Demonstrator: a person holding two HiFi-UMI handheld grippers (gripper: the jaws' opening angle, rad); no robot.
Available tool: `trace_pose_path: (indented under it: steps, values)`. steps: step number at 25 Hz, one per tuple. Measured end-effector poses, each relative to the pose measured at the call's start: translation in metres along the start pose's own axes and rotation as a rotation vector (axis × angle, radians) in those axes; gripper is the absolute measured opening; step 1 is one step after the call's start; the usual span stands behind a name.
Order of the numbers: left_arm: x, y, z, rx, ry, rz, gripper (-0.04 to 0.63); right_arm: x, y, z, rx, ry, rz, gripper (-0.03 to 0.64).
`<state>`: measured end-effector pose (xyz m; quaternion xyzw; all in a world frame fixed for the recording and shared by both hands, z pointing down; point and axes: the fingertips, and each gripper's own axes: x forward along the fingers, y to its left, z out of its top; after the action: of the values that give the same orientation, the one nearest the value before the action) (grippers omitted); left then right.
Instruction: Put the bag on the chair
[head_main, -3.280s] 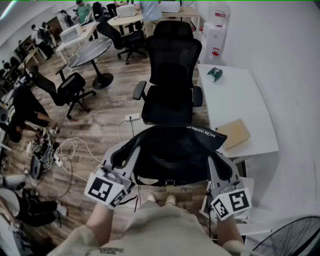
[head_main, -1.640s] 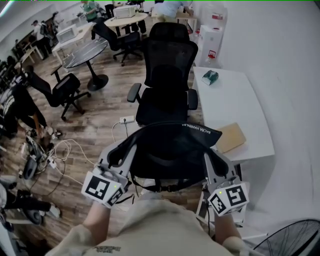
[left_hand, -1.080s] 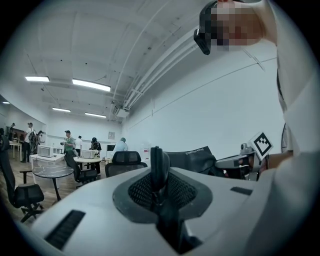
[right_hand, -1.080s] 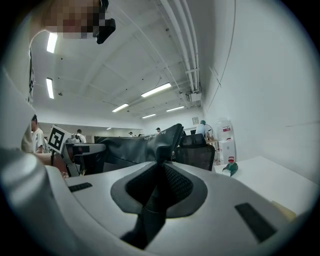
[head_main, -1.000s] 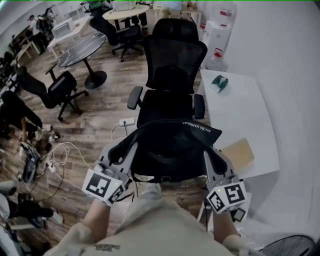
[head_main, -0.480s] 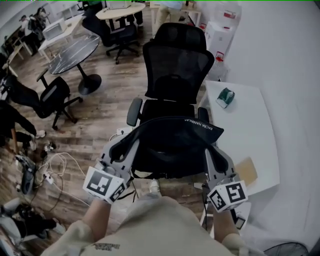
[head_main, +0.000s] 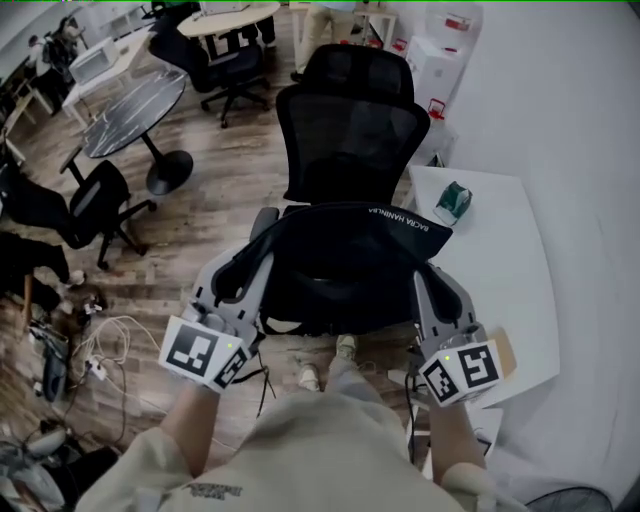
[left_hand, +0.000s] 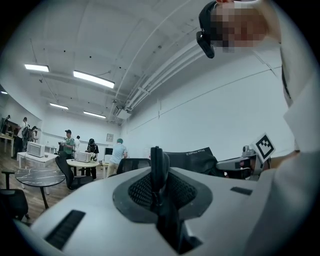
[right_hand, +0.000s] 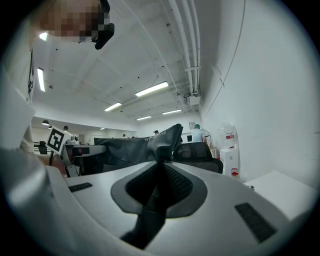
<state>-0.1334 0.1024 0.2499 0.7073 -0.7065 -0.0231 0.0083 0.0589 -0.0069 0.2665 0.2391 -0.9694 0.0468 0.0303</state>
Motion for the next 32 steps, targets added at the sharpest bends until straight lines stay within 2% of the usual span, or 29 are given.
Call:
trace_pose_path:
  steps: [7, 11, 14, 20, 25, 32]
  values:
    - [0.059, 0.021, -0.006, 0.018, 0.013, 0.008, 0.064, 0.051, -0.046, -0.004, 0.021, -0.002, 0.018, 0.057]
    - [0.130, 0.025, -0.006, 0.027, 0.036, 0.011, 0.064, 0.098, -0.113, 0.000, 0.046, 0.002, 0.035, 0.057]
    - [0.187, 0.041, -0.017, -0.008, 0.060, 0.017, 0.064, 0.143, -0.161, 0.004, 0.060, 0.013, 0.049, 0.057]
    - [0.207, 0.058, -0.032, 0.000, 0.078, 0.029, 0.064, 0.170, -0.165, -0.019, 0.066, 0.025, 0.087, 0.057]
    - [0.264, 0.076, -0.040, 0.004, 0.103, 0.039, 0.064, 0.216, -0.209, -0.021, 0.074, 0.034, 0.114, 0.057]
    - [0.316, 0.092, -0.049, 0.069, 0.098, 0.061, 0.064, 0.256, -0.247, -0.032, 0.100, 0.019, 0.130, 0.057]
